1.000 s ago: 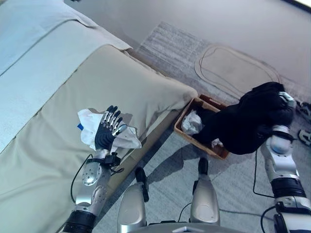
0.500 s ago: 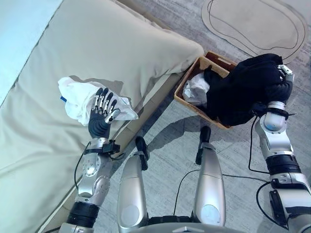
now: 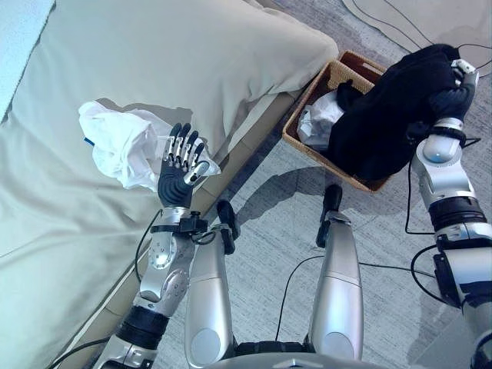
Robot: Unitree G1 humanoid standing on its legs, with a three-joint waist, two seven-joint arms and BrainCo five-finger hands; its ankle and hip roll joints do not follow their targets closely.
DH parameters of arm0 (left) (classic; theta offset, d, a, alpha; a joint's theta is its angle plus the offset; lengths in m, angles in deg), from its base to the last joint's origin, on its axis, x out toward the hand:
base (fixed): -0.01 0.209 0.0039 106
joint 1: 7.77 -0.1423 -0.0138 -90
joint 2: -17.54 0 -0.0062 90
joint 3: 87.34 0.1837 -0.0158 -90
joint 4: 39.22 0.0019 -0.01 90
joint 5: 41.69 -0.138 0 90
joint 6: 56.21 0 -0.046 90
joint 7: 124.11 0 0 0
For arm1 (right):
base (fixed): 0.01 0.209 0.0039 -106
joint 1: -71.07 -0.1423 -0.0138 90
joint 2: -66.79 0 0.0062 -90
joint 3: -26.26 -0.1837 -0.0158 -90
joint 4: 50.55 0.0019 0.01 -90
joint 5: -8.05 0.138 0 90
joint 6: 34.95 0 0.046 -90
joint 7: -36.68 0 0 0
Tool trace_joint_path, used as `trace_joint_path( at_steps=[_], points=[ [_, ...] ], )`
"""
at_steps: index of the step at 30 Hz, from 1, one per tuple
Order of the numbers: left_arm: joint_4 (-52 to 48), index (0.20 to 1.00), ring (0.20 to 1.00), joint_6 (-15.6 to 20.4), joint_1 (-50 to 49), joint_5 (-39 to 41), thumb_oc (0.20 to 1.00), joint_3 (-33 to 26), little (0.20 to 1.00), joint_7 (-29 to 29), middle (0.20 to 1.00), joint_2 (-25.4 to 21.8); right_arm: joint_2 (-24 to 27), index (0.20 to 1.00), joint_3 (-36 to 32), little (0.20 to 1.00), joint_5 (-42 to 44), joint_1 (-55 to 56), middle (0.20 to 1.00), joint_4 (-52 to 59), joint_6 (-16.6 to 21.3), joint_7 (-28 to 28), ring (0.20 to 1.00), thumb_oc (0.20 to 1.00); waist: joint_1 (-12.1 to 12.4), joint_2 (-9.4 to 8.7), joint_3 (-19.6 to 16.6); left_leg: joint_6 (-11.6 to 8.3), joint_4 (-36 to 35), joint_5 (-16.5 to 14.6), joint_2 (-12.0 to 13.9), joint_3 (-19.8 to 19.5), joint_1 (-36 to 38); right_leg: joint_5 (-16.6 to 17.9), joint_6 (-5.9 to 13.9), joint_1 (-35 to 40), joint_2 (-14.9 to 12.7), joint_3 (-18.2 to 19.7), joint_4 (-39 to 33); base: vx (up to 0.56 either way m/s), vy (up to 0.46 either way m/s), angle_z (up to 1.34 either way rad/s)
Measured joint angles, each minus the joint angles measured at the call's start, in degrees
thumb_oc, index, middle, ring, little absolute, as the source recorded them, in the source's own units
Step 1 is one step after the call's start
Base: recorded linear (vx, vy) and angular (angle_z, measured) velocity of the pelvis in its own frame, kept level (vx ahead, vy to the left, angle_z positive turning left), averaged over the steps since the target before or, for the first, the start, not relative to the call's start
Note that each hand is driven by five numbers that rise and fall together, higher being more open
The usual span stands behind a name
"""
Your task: Pick up clothes into the bucket
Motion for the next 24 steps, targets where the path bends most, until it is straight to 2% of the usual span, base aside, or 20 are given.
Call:
trace_joint_path(
  at_steps=[4,8,19,20,21,24],
  points=[
    [-0.04,1.0,1.0,0.1,0.0,0.0,1.0,-0.07,1.0,0.61,1.0,-0.12,-0.23,0.2,2.92,0.2,-0.53,-1.32,0.2,-5.41,0.01,0.0,0.2,0.2,0.58,0.01,0.0,0.05,0.01,-0.04,-0.3,-0.3,-0.49,-1.08,-0.24,-0.97,-0.45,-0.01,1.76,0.0,-0.005,0.08],
    [-0.05,1.0,1.0,0.12,0.01,0.01,1.0,-0.02,1.0,1.11,1.0,-1.12,-0.39,0.2,4.28,0.2,-0.5,-5.55,0.2,-15.28,-1.36,-0.04,0.2,0.2,0.6,0.01,0.0,0.04,0.09,-0.03,-0.75,-0.37,-2.33,-1.39,-0.26,-2.74,-0.87,0.22,1.88,0.0,0.002,0.04],
    [-0.05,1.0,1.0,0.56,1.91,-0.07,1.0,0.66,1.0,1.74,1.0,-1.8,-0.27,0.2,7.73,0.2,-0.54,-7.56,0.2,-24.15,-2.77,1.76,0.2,0.2,1.41,0.1,-0.02,0.06,1.72,-0.02,-1.25,-0.39,-5.54,-1.59,-0.21,-6.69,-1.49,1.06,4.42,0.0,-0.001,0.0],
    [-0.05,1.0,1.0,0.68,2.14,-0.07,1.0,0.92,1.0,1.78,1.0,-1.8,-0.24,0.467,7.73,0.467,-0.54,-7.55,0.467,-24.14,-2.84,1.82,0.467,0.467,1.59,0.1,-0.02,0.06,1.81,-0.02,-1.25,-0.38,-5.72,-1.59,-0.21,-6.93,-1.49,1.13,4.52,0.0,0.0,0.0],
    [-0.05,1.0,1.0,0.77,2.6,-0.08,1.0,1.47,1.0,1.98,1.0,-1.8,-0.24,1.0,7.74,1.0,-0.53,-7.61,1.0,-24.14,-2.88,1.93,1.0,1.0,1.81,0.11,-0.02,0.06,1.91,-0.03,-1.31,-0.33,-6.0,-1.64,-0.27,-7.35,-1.56,1.3,4.79,0.0,0.0,0.0],
    [-0.05,1.0,1.0,0.93,3.03,-0.12,1.0,1.9,1.0,2.15,1.0,-1.81,-0.25,1.0,8.33,1.0,-0.53,-8.45,1.0,-24.21,-2.93,2.3,1.0,1.0,1.74,0.14,-0.01,0.06,1.99,-0.03,-1.44,-0.36,-6.66,-2.08,-0.45,-7.99,-1.73,1.44,5.09,0.0,0.004,0.02]
  ],
)
